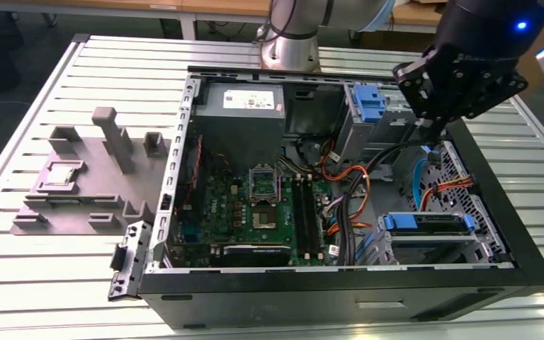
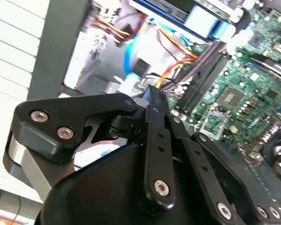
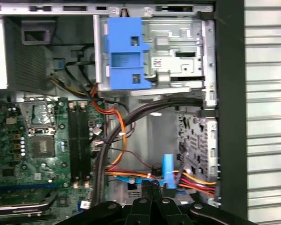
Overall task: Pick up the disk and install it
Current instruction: 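Insert the first disk wire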
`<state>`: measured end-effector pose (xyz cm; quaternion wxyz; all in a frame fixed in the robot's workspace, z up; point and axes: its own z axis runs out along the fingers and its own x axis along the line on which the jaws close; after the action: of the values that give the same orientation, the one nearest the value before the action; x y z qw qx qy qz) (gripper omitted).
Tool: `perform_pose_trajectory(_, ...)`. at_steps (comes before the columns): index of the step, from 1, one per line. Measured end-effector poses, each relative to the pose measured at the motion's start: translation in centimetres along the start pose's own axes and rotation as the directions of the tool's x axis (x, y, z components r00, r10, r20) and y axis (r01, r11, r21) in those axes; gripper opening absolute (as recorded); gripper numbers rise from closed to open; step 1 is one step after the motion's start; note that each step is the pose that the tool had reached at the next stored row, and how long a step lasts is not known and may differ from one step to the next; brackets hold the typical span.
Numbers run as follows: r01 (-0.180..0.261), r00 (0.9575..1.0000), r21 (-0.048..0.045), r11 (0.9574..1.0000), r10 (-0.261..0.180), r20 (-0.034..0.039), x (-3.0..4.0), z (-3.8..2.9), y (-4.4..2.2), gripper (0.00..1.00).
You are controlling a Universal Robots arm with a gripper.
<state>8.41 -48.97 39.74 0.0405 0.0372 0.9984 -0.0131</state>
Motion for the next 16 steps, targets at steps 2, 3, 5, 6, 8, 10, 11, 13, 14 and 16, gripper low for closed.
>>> perform_pose_trajectory(2, 0.0, 1.0, 0.0, 1.0, 0.0, 0.0, -0.77, 0.06, 0.06, 0.1)
perform_pose_trajectory(3, 0.0, 1.0, -0.0001, 1.0, 0.0, 0.0001, -1.01, 0.08, 0.08, 0.1)
perform_pose_trajectory(5, 0.0, 1.0, -0.0003, 1.0, 0.0, 0.0029, -1.23, 0.1, 0.1, 0.1)
perform_pose_trajectory(6, -0.001, 1.0, -0.0005, 1.0, 0.001, 0.0072, -1.25, 0.11, 0.1, 0.1)
perform_pose_trajectory(8, -0.004, 0.9998, -0.0011, 1.0, 0.004, 0.0178, -1.29, 0.11, 0.09, 0.1)
perform_pose_trajectory(10, -0.008, 0.9995, -0.0016, 1.0, 0.009, 0.0291, -1.33, 0.11, 0.09, 0.1)
perform_pose_trajectory(11, -0.01, 0.9994, -0.0019, 0.9999, 0.01, 0.0333, -1.37, 0.15, 0.1, 0.1)
perform_pose_trajectory(13, -0.013, 0.9991, -0.0011, 0.9999, 0.013, 0.0399, -1.46, 0.34, 0.1, 0.1)
perform_pose_trajectory(14, -0.014, 0.999, 0.0002, 0.9999, 0.014, 0.0432, -1.54, 0.44, 0.11, 0.1)
perform_pose_trajectory(16, -0.015, 0.9987, 0.0022, 0.9999, 0.015, 0.0495, -1.76, 0.63, 0.13, 0.1)
